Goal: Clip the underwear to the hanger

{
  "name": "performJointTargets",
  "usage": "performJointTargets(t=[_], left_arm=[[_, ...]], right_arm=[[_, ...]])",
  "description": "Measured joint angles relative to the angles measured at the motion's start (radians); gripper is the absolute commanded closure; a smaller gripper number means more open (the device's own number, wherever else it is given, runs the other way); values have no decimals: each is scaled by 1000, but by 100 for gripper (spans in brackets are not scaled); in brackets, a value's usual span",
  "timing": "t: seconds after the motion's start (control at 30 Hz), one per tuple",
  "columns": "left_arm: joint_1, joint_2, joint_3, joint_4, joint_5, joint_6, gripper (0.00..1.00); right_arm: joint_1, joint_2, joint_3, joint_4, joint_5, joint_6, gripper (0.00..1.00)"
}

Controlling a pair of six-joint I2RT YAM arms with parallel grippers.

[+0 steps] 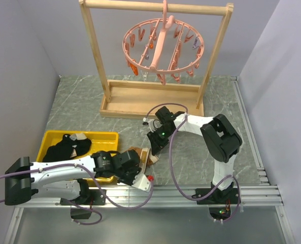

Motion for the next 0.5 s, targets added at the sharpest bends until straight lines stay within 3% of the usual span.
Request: performJointTargets(t=[0.07, 0.17, 0.33, 0.5], left_arm=[[22, -9, 43, -17, -4, -27, 100], [77, -15, 145, -55, -8, -54, 100], [206, -21, 340, -77, -7, -80, 100], [320, -20, 435, -80, -8, -88, 100]], right_arm=[[-5, -27, -12, 0, 6, 2, 42], [-23, -94, -41, 17, 11, 17, 36], [-105, -228, -113, 57, 15, 31, 35], [-129, -216, -120, 76, -3, 54, 39]])
